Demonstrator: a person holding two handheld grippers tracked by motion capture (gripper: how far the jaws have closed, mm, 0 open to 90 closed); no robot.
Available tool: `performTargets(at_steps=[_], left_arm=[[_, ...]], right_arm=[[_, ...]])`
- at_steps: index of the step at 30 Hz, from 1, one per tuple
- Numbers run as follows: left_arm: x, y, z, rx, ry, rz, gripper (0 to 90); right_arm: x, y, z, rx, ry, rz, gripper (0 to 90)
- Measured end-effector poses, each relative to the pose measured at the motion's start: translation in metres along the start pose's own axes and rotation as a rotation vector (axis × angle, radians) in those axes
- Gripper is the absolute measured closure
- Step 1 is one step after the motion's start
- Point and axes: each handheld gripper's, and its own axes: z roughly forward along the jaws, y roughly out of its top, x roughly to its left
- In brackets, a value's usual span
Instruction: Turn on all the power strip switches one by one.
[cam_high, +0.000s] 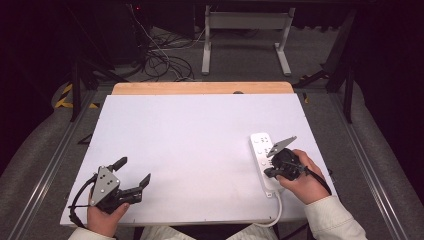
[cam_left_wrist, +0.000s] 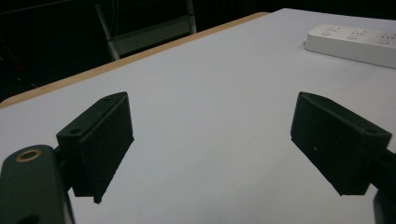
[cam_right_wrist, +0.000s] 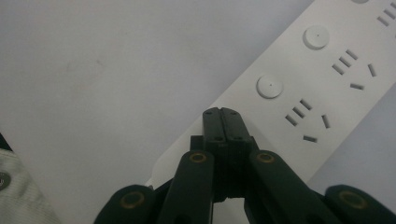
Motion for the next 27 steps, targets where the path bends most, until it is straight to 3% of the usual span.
performTargets(at_steps=[27], left_arm=[[0.0004, -0.0001, -0.0008, 0.0, 0.002, 0.001, 13.7]], right_arm=[[0.0058, 0.003, 0.0046, 0.043, -0.044, 0.036, 90.0]])
